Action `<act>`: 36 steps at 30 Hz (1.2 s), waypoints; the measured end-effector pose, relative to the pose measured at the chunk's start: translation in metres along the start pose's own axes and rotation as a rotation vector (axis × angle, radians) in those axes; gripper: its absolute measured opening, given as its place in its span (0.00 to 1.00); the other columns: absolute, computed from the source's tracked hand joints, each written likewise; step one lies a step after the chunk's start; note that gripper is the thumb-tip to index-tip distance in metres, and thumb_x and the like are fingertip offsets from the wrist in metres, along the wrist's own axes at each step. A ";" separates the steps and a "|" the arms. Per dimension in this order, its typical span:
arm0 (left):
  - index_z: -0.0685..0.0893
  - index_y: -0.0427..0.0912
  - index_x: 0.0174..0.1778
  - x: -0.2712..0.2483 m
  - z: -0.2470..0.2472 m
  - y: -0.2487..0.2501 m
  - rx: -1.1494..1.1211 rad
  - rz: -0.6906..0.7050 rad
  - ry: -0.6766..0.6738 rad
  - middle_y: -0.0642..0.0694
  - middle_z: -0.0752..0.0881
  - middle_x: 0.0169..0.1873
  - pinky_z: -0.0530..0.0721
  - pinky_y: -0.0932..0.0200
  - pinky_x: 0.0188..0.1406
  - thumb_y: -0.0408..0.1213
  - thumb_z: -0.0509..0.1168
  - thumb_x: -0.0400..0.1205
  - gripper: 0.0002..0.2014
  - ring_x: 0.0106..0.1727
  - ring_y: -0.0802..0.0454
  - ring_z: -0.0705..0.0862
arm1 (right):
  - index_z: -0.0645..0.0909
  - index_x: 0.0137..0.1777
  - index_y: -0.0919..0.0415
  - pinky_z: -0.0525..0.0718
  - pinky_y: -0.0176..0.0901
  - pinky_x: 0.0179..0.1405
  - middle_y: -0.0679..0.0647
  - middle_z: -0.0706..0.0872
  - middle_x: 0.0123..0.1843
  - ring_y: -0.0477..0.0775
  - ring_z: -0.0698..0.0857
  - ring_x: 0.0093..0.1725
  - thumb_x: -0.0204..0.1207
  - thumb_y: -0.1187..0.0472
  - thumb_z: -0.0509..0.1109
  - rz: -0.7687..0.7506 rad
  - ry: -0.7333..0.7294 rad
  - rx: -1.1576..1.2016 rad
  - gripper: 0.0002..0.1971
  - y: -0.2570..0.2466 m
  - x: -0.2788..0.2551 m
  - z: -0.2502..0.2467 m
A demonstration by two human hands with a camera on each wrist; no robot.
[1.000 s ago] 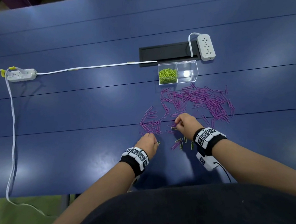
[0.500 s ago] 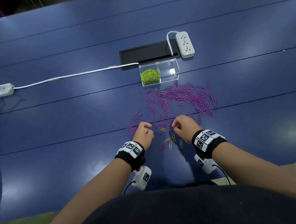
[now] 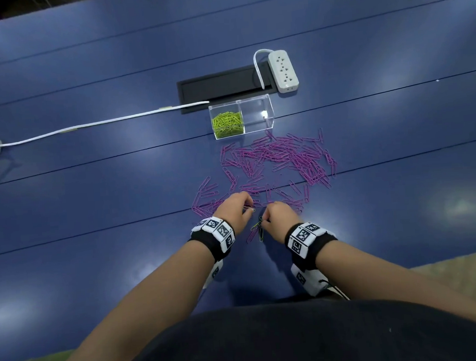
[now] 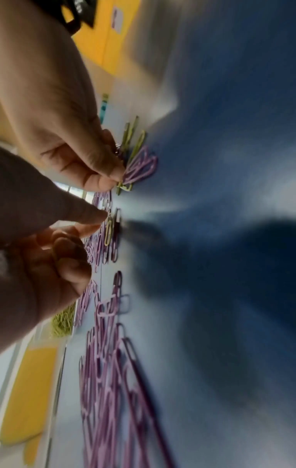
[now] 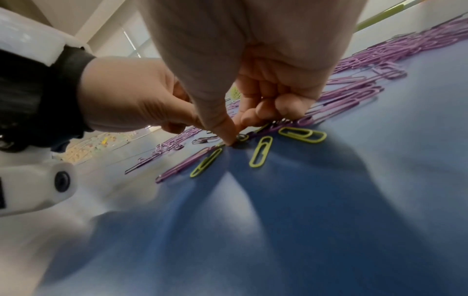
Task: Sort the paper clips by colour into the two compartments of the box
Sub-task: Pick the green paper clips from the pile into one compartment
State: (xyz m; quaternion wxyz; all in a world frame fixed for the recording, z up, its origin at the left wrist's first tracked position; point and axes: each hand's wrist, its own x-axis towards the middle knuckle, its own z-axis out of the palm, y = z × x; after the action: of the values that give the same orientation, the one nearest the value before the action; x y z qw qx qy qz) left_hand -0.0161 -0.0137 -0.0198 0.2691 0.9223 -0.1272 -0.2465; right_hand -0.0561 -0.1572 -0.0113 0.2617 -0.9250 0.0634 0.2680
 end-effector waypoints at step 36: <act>0.74 0.44 0.47 -0.047 0.026 0.002 0.060 -0.226 -0.057 0.47 0.78 0.46 0.74 0.56 0.45 0.45 0.62 0.82 0.08 0.44 0.48 0.77 | 0.81 0.46 0.55 0.71 0.37 0.36 0.42 0.74 0.30 0.45 0.75 0.32 0.75 0.62 0.69 -0.190 -0.075 0.110 0.02 0.053 0.014 -0.050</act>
State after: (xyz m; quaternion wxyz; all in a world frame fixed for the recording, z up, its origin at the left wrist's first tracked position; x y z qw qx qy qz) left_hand -0.0692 -0.0090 -0.0195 0.2082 0.9310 -0.0375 -0.2974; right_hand -0.0347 -0.2280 -0.0065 0.3384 -0.9005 -0.0200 0.2722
